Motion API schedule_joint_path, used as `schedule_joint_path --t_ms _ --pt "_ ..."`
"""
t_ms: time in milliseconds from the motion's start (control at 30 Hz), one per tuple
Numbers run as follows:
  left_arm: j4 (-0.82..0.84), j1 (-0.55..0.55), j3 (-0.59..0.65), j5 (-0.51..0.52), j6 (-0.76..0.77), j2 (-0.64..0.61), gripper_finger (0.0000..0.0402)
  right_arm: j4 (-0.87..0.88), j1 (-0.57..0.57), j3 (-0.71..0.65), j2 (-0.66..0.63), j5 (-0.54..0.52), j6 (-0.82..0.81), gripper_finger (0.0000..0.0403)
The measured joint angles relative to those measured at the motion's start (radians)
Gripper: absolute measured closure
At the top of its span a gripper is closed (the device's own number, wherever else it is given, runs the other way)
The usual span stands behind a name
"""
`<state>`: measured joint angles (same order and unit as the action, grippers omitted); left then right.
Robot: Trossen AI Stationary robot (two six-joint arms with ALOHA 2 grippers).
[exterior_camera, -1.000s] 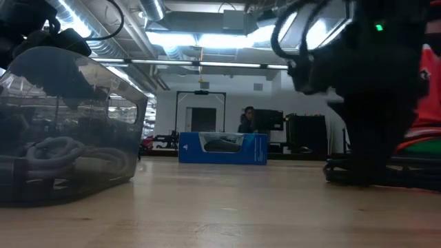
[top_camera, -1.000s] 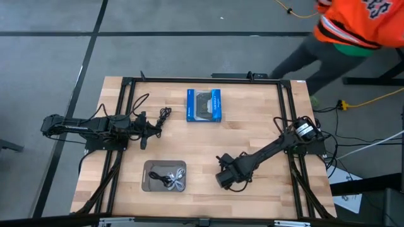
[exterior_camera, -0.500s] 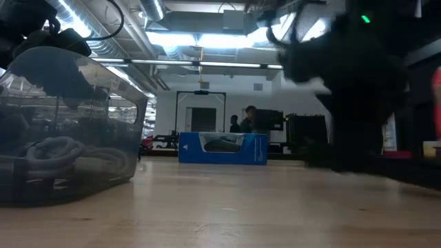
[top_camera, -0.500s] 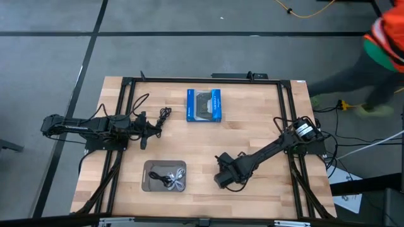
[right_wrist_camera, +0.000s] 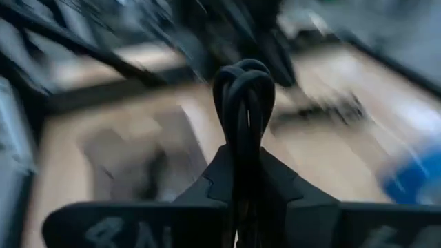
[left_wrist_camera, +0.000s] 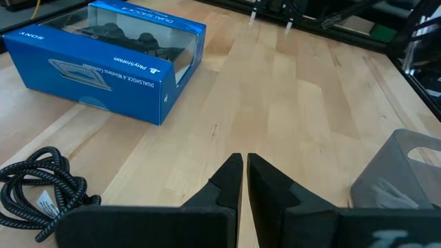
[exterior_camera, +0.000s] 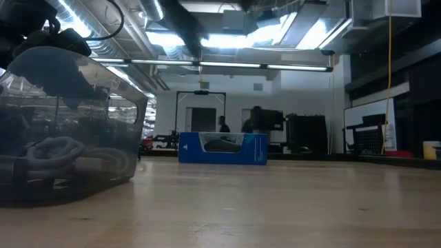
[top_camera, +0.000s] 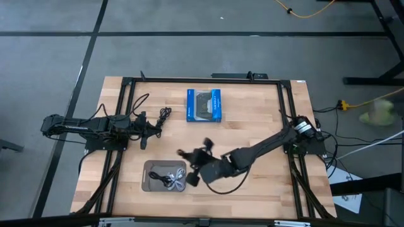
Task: Pick and place USB-C Cables
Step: Put the right black charger cable into the black bin
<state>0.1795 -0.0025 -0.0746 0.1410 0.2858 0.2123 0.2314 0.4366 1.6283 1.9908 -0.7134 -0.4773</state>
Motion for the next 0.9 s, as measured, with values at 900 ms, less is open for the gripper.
schedule_joint_path --t_ms 900 --pt "-0.005 0.0 0.0 0.0 0.0 0.0 0.0386 0.024 -0.13 0.442 0.365 0.527 0.037 0.0301"
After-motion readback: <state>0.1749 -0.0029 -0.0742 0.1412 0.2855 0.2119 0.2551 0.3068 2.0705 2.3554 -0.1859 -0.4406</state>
